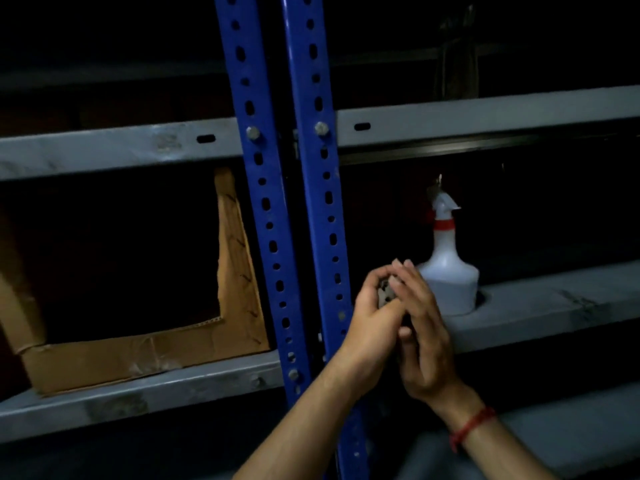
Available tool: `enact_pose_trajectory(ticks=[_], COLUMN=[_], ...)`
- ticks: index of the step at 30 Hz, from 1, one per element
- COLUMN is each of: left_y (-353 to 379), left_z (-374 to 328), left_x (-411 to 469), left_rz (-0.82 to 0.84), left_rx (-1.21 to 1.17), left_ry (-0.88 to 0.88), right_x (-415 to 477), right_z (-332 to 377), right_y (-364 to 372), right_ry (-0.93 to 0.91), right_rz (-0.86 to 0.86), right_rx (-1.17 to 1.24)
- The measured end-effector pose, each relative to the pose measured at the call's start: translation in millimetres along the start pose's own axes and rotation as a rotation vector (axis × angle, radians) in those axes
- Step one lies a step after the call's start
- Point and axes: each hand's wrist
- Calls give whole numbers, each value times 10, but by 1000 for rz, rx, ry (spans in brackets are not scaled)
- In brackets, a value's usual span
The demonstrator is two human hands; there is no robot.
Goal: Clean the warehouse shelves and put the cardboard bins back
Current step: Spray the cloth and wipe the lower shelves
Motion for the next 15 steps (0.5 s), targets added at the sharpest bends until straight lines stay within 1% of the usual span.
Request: enact_pose_trajectory(ticks=[3, 6, 8, 12, 15], left_y=[-113, -339, -530, -919, -1146], left_z=[-336, -816, -1098, -1483, -1676], left_x=[-120, -248, -298, -294, -350], left_rz=[66, 77, 33, -88, -153], left_rx=[-74, -212, -186, -41, 14], left_ry=[54, 132, 209, 439, 551], right_x=[283, 704, 1004, 1497, 1763], right_z=[166, 420, 607, 863, 1019], right_y=[162, 312, 403, 684, 912], right_ry=[-32, -157, -188, -177, -245], right_rz=[-64, -104, -118, -137, -131], right_rx=[77, 0, -3, 35, 29])
Point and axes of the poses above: each hand's wrist, its own x-axis towards the middle knuckle, its own y-axis out of the palm, z = x × y
